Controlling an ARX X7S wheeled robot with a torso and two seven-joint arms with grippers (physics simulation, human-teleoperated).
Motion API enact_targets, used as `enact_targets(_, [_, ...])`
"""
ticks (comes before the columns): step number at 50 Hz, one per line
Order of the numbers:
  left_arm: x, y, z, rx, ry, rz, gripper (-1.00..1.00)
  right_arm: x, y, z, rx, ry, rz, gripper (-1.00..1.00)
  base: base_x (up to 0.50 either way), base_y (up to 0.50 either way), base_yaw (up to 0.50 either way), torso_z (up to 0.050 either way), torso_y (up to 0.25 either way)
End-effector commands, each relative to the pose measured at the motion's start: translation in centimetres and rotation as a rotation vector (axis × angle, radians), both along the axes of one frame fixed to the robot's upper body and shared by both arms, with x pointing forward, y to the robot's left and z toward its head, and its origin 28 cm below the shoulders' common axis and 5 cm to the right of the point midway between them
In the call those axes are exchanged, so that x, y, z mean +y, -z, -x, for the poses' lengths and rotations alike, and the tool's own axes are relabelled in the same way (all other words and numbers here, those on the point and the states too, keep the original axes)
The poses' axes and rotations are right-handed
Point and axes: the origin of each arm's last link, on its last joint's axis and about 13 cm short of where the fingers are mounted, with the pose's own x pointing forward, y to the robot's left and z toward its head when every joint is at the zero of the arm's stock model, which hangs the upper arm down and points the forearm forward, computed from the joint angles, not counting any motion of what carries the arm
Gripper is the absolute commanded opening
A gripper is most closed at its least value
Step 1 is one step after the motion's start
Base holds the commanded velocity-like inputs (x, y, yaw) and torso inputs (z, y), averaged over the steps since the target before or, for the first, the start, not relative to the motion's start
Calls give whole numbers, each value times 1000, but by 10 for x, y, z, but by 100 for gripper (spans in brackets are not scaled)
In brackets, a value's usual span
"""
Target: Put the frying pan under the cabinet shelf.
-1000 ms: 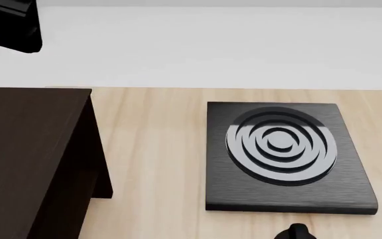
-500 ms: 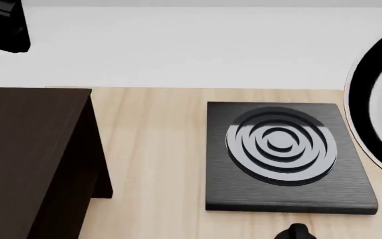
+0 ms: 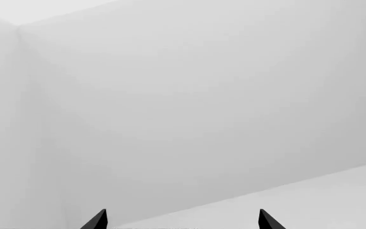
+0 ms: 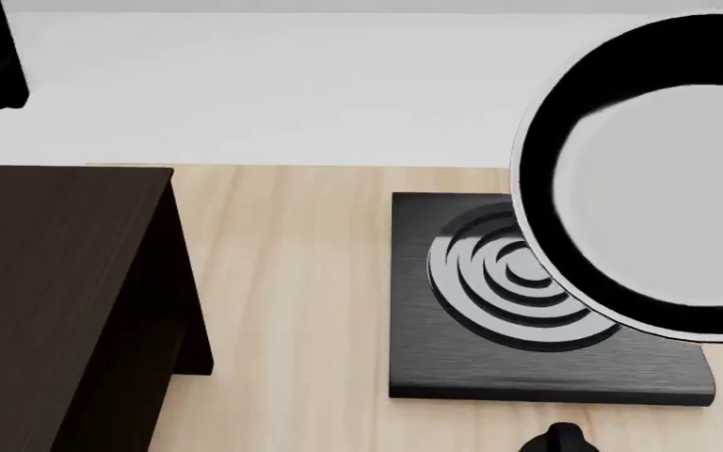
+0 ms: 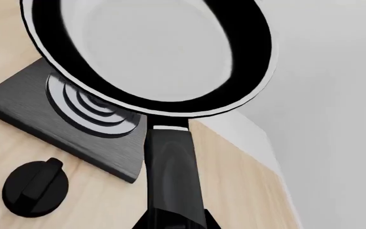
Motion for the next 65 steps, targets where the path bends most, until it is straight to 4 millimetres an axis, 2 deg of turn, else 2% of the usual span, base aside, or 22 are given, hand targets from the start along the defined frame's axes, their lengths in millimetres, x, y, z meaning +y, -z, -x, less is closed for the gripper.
enact_targets(1, [6,4,2,1,-7,12,100,10,-2,-6,-23,-10,55,-100,0,0,0,0,0])
enact_targets(16, [7,6,1,2,-4,18,100,22,3,-13,23,-56,94,-100,0,0,0,0,1])
enact_targets(21, [6,-2,5,-16,2,20,100,28,5,-17,32,-88,102,-100,0,0,0,2,0])
enact_targets(40, [7,1,2,-17,13,34,100,31,-5,-25,69,-154,188,-100,0,0,0,1,1])
enact_targets(52, [11,-9,9,-43,10,40,100,42,7,-29,151,-225,216,-100,0,0,0,0,2])
enact_targets(65, [14,-5,9,-39,3,44,100,52,15,-34,192,-271,234,-100,0,0,0,1,1])
